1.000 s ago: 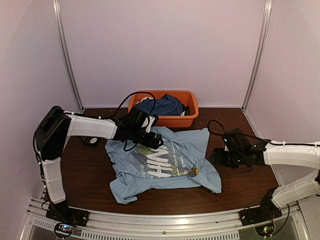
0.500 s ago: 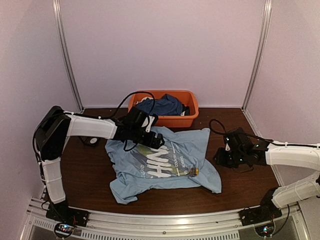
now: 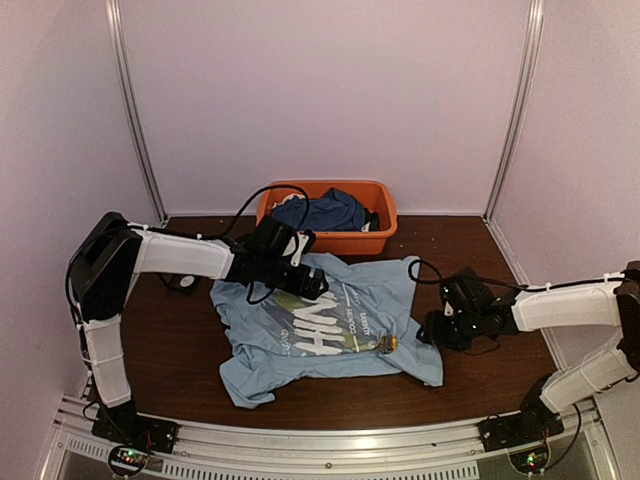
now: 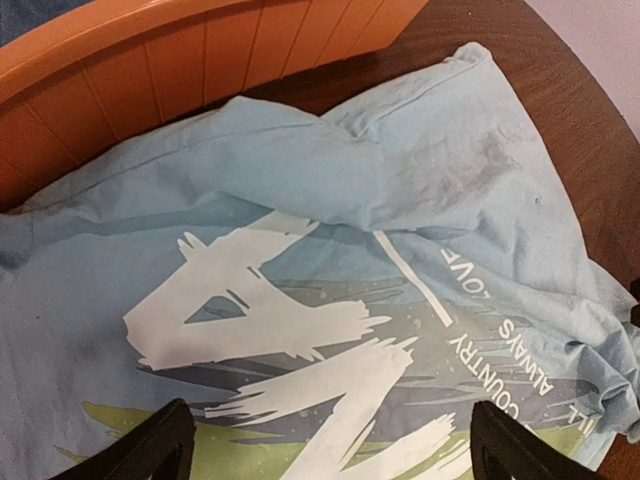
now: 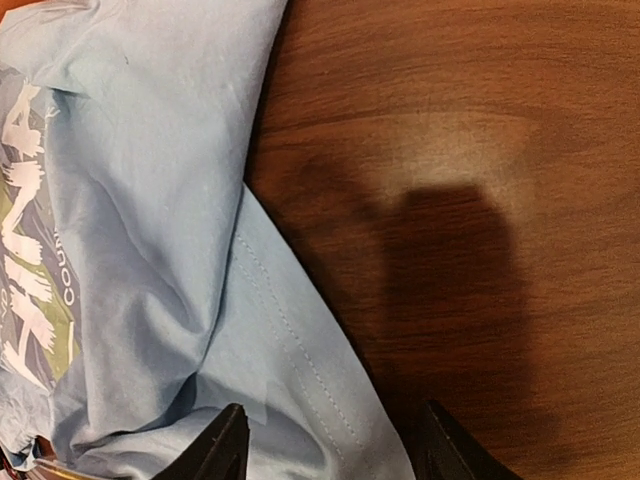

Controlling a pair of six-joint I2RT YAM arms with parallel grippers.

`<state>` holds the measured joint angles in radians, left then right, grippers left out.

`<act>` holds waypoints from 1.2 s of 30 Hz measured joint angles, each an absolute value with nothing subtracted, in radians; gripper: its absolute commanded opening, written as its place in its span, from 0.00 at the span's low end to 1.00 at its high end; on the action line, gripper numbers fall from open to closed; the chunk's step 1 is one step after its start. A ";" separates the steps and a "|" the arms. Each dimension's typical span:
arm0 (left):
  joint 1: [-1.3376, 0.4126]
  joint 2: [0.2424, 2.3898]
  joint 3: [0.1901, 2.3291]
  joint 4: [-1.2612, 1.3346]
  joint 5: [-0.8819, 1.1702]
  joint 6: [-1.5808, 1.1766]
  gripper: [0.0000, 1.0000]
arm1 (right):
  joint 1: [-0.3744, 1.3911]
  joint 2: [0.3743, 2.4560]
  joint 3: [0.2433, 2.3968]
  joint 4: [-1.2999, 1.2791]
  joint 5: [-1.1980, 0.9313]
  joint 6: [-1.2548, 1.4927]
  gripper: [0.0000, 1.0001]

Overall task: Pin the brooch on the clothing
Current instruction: Move the clothing with brooches to the center of the board.

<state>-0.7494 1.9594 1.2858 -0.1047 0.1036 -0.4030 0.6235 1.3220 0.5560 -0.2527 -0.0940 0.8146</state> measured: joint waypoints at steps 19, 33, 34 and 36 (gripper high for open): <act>-0.749 1.958 1.281 -0.104 0.110 -0.403 0.98 | 0.592 1.402 0.565 -0.134 -0.176 0.808 0.00; -0.749 1.958 1.281 -0.105 0.112 -0.407 0.98 | 0.582 1.322 0.544 -0.187 -0.204 0.834 0.92; -0.749 1.958 1.281 -0.105 0.112 -0.408 0.98 | 0.582 1.312 0.538 -0.186 -0.208 0.840 0.91; -0.749 1.958 1.281 -0.105 0.113 -0.410 0.98 | 0.582 1.293 0.515 -0.180 -0.218 0.854 0.90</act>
